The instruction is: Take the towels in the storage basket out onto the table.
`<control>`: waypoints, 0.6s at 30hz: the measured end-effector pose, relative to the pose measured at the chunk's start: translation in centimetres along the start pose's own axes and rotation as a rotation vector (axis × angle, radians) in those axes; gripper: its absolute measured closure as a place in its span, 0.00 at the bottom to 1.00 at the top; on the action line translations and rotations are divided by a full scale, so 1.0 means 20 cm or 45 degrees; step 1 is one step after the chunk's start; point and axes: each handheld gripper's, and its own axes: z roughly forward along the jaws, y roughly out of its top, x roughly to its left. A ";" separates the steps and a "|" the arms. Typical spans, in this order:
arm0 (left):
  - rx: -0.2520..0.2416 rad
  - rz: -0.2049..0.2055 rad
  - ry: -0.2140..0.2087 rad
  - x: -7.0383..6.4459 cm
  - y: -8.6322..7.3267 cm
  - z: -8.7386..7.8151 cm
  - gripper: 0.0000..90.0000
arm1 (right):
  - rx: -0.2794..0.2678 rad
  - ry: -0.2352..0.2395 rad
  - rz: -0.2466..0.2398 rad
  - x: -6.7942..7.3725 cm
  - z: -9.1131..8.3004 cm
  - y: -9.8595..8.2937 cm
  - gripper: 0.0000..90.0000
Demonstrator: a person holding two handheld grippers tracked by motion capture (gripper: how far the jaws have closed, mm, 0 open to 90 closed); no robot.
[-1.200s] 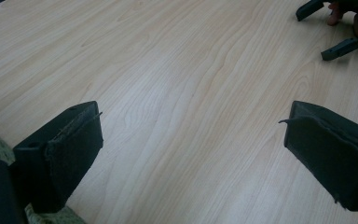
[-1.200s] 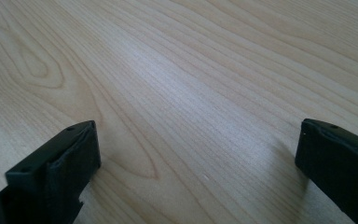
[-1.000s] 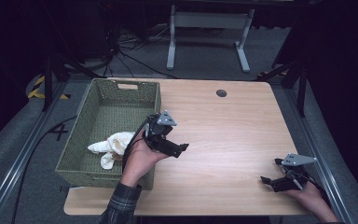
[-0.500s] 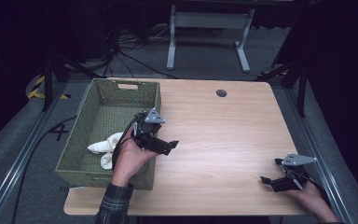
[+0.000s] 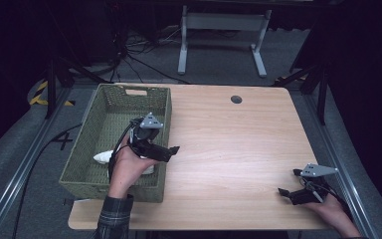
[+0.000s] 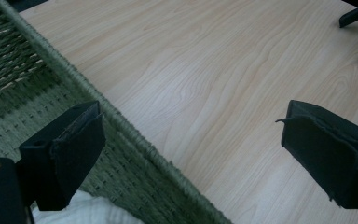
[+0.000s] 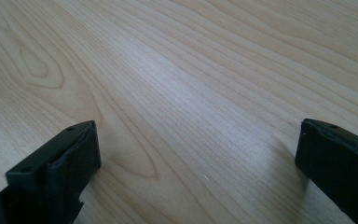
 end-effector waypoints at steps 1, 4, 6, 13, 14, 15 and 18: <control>0.011 -0.002 0.009 0.01 0.00 -0.01 0.08 | 0.000 0.000 0.000 0.00 0.00 0.00 0.00; -0.003 -0.024 0.015 0.03 -0.02 -0.03 0.08 | 0.000 0.000 0.000 0.00 0.00 0.00 0.00; -0.002 -0.033 0.027 0.04 -0.02 -0.04 0.08 | 0.000 0.000 0.000 0.00 0.00 0.00 0.00; 0.003 -0.066 0.078 0.10 -0.07 -0.08 0.08 | 0.000 0.000 0.000 0.00 0.00 0.00 0.00; -0.002 -0.079 0.085 0.12 -0.08 -0.09 0.08 | 0.000 0.000 0.000 0.00 0.00 0.00 0.00; -0.002 -0.079 0.085 0.12 -0.08 -0.09 0.08 | 0.000 0.000 0.000 0.00 0.00 0.00 0.00; 0.011 -0.094 0.121 0.15 -0.10 -0.11 0.08 | 0.000 0.001 0.000 0.00 0.00 0.00 0.00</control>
